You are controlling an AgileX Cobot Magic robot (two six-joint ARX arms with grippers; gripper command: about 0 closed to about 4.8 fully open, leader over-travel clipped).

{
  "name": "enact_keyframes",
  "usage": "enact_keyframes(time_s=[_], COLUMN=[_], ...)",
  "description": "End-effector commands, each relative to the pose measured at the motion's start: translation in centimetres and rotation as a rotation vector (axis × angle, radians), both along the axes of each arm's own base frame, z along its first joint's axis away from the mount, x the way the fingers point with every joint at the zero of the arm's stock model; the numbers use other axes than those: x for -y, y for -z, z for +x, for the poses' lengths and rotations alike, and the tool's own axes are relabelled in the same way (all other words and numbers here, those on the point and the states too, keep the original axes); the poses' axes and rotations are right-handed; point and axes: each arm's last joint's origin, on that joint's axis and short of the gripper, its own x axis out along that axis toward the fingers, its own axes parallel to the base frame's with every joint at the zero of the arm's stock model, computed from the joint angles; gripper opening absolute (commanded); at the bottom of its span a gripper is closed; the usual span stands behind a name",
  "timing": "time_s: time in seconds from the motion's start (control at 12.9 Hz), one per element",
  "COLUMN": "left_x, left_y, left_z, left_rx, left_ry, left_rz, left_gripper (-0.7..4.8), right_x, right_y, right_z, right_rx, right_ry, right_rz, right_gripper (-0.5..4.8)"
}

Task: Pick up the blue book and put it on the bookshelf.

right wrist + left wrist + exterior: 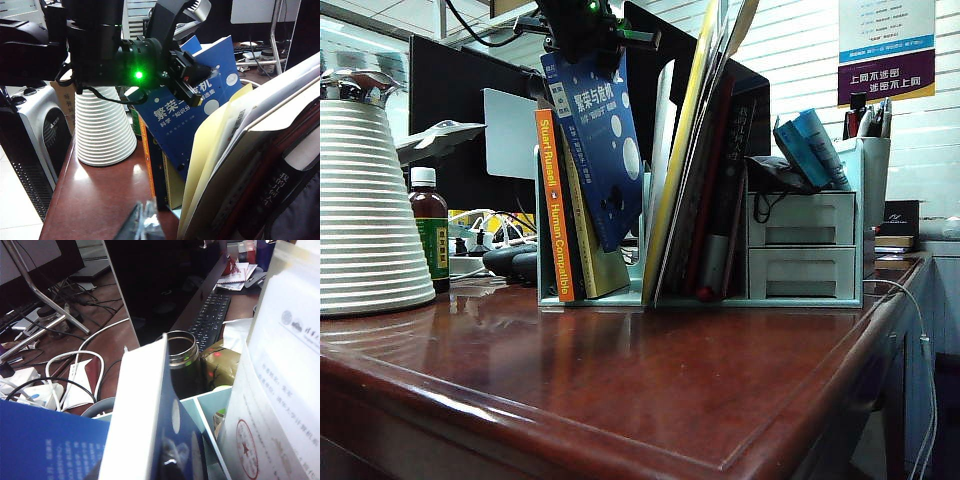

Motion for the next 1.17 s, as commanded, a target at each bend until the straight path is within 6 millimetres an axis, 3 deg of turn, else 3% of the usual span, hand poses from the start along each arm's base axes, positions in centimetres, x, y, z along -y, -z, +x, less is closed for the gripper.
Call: enact_keyframes(time_s=[0.08, 0.39, 0.47, 0.54, 0.62, 0.85, 1.17], left_x=[-0.2, -0.4, -1.5, -4.9, -4.9, -4.5, -3.8], left_y=[-1.8, -2.5, -5.1, -10.1, -10.0, -7.0, -2.4], left_z=[-0.2, -0.6, -2.4, -8.5, -8.9, -9.6, -9.3], left_rx=[0.080, 0.099, 0.140, 0.074, 0.036, -0.255, -0.406], left_ry=[0.005, 0.011, -0.001, 0.061, 0.105, 0.304, 0.327], left_rz=[-0.081, -0.075, -0.068, -0.054, -0.064, -0.099, -0.078], left_gripper=[2.46, 2.34, -0.04, -0.06, -0.06, -0.06, -0.06], right_x=[0.0, 0.0, 0.1, 0.2, 0.3, 0.6, 0.9], right_y=[-0.4, -0.4, -0.5, -1.0, -1.1, -1.9, -2.3], right_z=[-0.1, -0.1, -0.1, -0.5, -0.7, -1.9, -2.6], right_rx=[0.022, 0.027, 0.033, 0.058, 0.064, 0.107, 0.131], right_ry=[-0.007, -0.002, 0.038, 0.054, 0.054, 0.060, 0.061], right_rz=[0.004, 0.005, 0.004, 0.012, 0.014, 0.027, 0.034], right_gripper=[-0.06, -0.06, -0.06, -0.06, -0.06, -0.06, -0.06])
